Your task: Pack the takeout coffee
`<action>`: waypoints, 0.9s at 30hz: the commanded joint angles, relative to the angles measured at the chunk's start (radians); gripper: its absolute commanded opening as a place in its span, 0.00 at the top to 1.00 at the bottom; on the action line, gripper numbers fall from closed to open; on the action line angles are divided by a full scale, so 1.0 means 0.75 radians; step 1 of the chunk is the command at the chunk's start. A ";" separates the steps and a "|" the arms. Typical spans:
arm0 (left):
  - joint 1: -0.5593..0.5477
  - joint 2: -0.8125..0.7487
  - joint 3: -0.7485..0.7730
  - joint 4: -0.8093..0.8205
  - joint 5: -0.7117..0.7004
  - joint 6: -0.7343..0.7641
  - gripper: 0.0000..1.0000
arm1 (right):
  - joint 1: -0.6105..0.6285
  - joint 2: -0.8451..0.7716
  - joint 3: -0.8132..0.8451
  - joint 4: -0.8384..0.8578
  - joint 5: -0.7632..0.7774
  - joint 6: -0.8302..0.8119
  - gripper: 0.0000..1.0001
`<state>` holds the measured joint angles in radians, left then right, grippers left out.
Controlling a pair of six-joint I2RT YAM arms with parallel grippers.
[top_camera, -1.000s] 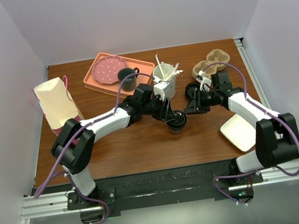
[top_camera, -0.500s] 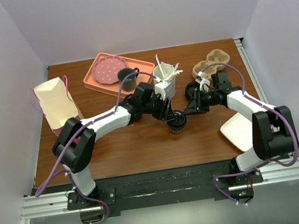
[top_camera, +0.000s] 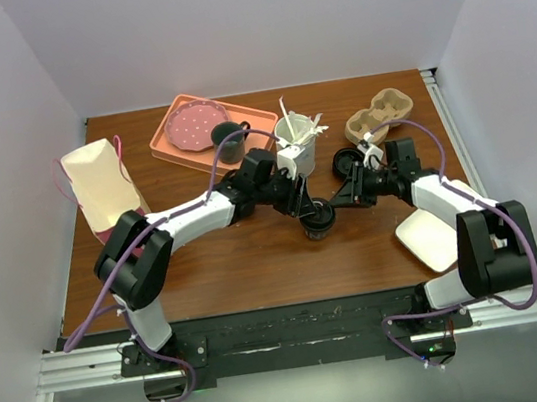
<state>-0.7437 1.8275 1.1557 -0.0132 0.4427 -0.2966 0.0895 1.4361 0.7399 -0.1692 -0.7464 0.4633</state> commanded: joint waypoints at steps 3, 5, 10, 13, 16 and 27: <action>-0.019 0.206 -0.201 -0.455 -0.255 0.095 0.52 | 0.040 -0.019 0.093 -0.212 0.173 -0.039 0.71; -0.021 0.196 -0.226 -0.441 -0.249 0.066 0.52 | 0.040 -0.035 0.146 -0.285 0.193 -0.025 0.67; -0.019 0.177 -0.271 -0.414 -0.238 0.019 0.52 | 0.040 -0.121 0.167 -0.357 0.179 -0.021 0.68; -0.019 0.173 -0.273 -0.426 -0.251 0.005 0.53 | 0.042 -0.200 0.106 -0.353 0.157 -0.008 0.70; -0.019 0.157 -0.281 -0.422 -0.259 -0.014 0.53 | 0.042 -0.256 0.053 -0.341 0.124 0.004 0.70; -0.019 0.149 -0.281 -0.422 -0.247 -0.063 0.53 | 0.044 -0.313 -0.076 -0.302 0.091 0.033 0.71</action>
<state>-0.7429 1.8023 1.0767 0.0891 0.4213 -0.4206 0.1177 1.2209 0.7090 -0.4118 -0.6483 0.4625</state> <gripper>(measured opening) 0.471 0.291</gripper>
